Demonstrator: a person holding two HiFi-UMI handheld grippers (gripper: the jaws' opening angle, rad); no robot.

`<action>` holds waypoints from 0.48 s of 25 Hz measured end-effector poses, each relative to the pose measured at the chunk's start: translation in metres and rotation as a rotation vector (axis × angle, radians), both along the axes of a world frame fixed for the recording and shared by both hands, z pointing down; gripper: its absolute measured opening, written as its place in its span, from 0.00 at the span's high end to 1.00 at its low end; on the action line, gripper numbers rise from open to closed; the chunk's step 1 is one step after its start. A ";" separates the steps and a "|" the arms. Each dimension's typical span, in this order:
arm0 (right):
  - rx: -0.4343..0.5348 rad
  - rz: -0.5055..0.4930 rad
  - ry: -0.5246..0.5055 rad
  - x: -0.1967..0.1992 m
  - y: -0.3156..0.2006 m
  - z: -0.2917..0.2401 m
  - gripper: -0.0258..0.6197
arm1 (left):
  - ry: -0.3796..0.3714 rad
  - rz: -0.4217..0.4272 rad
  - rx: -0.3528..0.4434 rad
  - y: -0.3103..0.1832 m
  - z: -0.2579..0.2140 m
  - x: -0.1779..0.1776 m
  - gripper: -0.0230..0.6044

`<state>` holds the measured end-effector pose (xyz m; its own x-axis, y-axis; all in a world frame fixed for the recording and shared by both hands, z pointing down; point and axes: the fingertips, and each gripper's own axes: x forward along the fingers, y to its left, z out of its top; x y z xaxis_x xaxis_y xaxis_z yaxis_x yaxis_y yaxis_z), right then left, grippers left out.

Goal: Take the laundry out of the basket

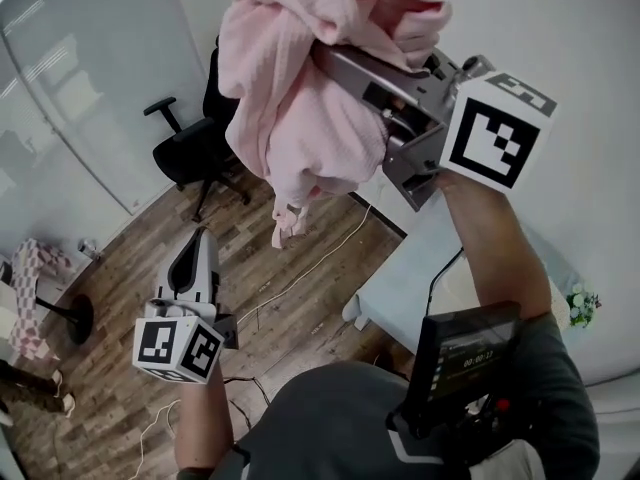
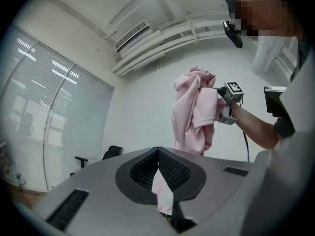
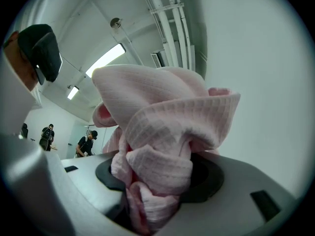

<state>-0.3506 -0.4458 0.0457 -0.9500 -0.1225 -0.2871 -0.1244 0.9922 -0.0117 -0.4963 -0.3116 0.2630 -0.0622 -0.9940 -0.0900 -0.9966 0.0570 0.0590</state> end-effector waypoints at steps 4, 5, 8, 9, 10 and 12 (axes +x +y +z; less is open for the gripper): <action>-0.010 0.007 0.051 -0.023 0.006 0.061 0.54 | 0.007 -0.040 0.007 0.011 0.007 -0.014 0.95; -0.007 0.009 0.063 -0.030 0.009 0.072 0.54 | 0.011 -0.049 0.008 0.013 0.008 -0.018 0.95; -0.003 0.012 0.094 -0.046 0.020 0.107 0.54 | 0.033 -0.079 0.009 0.018 0.016 -0.028 0.95; -0.008 0.013 0.103 -0.048 0.024 0.121 0.54 | 0.041 -0.086 0.010 0.021 0.021 -0.029 0.95; -0.014 0.015 0.110 -0.050 0.029 0.135 0.54 | 0.045 -0.092 0.012 0.024 0.027 -0.029 0.95; -0.031 0.021 0.120 -0.049 0.043 0.160 0.54 | 0.045 -0.096 0.015 0.033 0.036 -0.024 0.95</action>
